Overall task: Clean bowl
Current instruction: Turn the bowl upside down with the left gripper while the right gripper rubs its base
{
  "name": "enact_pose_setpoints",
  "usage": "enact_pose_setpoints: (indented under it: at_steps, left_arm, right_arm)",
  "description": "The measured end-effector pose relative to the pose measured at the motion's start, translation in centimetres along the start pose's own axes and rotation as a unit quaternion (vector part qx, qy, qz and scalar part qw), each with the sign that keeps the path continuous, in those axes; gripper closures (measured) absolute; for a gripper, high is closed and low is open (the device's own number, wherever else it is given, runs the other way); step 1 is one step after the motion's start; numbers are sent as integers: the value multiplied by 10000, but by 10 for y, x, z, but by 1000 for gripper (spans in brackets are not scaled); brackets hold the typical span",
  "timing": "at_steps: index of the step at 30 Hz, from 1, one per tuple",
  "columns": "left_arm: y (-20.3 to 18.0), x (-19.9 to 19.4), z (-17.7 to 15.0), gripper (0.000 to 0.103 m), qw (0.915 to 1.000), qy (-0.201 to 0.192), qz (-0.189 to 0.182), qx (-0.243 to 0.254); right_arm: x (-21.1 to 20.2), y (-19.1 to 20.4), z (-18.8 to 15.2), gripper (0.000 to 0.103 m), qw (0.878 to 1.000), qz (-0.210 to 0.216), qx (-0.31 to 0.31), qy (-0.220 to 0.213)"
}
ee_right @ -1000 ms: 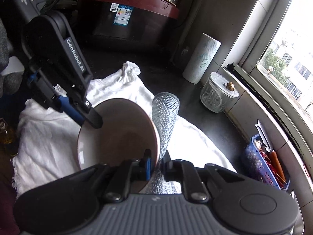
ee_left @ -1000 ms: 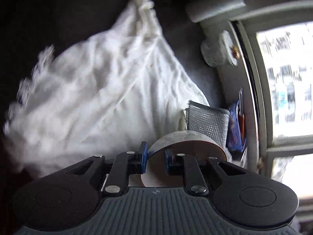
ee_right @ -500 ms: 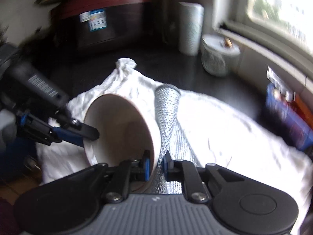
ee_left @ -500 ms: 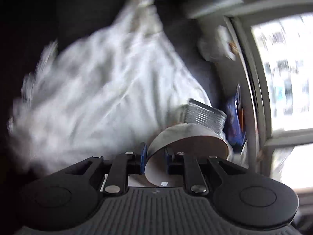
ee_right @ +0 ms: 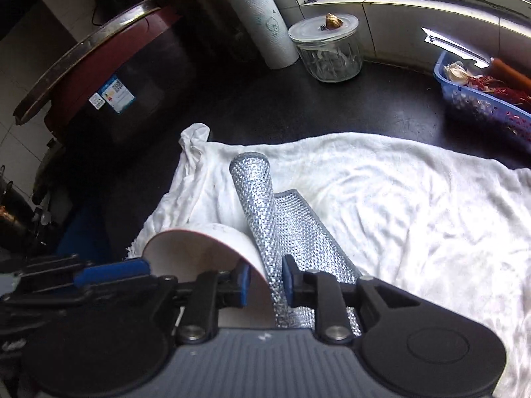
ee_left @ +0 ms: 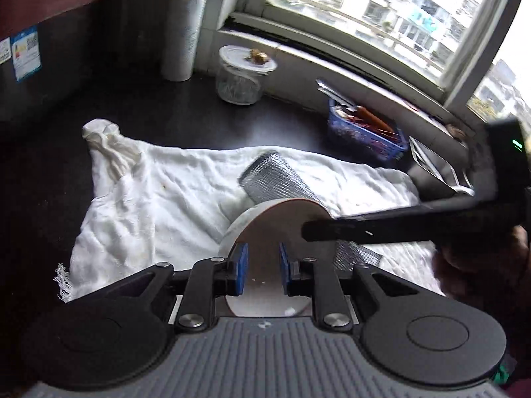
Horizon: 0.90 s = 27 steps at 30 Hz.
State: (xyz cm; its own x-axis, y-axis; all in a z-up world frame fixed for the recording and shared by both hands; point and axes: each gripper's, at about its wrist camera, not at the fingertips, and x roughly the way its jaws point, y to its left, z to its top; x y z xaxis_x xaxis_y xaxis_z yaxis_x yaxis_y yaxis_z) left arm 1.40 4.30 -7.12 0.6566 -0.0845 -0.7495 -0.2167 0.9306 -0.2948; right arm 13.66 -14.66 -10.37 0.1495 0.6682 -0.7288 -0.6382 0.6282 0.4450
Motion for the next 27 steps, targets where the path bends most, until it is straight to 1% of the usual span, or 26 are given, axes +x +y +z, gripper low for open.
enact_pose_setpoints:
  at_steps: [1,3,6,11,13,15,18,19,20,21,22,23,24,26,27]
  left_arm:
    - [4,4,2,84,9999,29,-21,-114]
    - [11,11,7,84,9994,89,-61,-328]
    - [13,21,15,84,9993,193,-35,-320]
    - [4,32,32,84,9995,286,-58,-140]
    - [-2,35,36,84,9994,331,-17,18]
    - [-11,34,35,84,9988,353,0,353]
    - [-31,24,28,84,9930,347,-32,1125]
    - [-38,20,25,83,9895,317,-33,1413]
    - [-44,18,22,79,9850,311,-37,1697]
    - [-52,17,17,76,9782,333,-40,2050]
    - [-61,17,13,69,9696,359,-41,2418]
    - [-72,18,4,64,9564,421,-20,2889]
    - [-78,19,-2,63,9474,498,-61,3161]
    - [-87,23,-9,63,9363,667,-108,3448]
    - [-93,28,-14,63,9284,752,-46,3639]
  right_arm:
    - [-3,-1,-1,71,10000,79,-12,-51]
    - [-8,-4,-3,67,9996,239,-29,-131]
    - [-15,-9,-9,64,9990,401,-33,-178]
    - [-18,-21,-13,64,9989,304,161,-303]
    - [-20,-25,-13,64,9987,261,227,-375]
    - [-23,-29,-14,64,9985,230,242,-433]
    - [-28,-33,-19,64,9983,346,121,-453]
    - [-30,-35,-21,63,9981,397,95,-460]
    - [-30,-36,-23,63,9982,389,36,-460]
    - [-31,-36,-25,63,9983,367,-34,-458]
    - [-30,-36,-25,63,9985,274,-194,-435]
    - [-28,-36,-25,63,9985,205,-312,-405]
    - [-26,-36,-24,63,9984,182,-364,-387]
    - [-23,-35,-21,63,9979,164,-499,-384]
    - [-21,-35,-19,63,9975,168,-562,-389]
